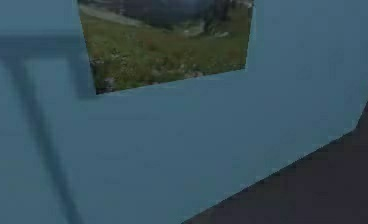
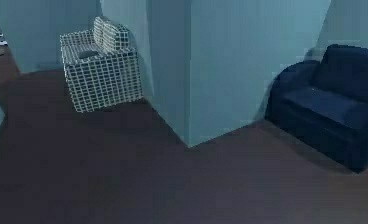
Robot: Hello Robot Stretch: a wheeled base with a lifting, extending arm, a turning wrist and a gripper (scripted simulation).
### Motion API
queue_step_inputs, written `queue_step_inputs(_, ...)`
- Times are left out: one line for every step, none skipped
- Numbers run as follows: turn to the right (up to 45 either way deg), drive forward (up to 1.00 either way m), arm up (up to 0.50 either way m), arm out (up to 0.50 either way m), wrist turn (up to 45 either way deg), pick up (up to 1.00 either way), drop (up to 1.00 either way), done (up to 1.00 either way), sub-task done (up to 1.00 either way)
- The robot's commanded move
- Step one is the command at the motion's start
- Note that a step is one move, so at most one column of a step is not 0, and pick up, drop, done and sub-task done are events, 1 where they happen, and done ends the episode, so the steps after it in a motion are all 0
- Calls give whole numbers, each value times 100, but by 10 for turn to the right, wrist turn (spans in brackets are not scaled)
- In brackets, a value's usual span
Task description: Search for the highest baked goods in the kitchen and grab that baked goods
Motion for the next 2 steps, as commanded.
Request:
queue_step_inputs(450,0,0,0,0,0,0,0,0)
queue_step_inputs(0,100,0,0,0,0,0,0,0)
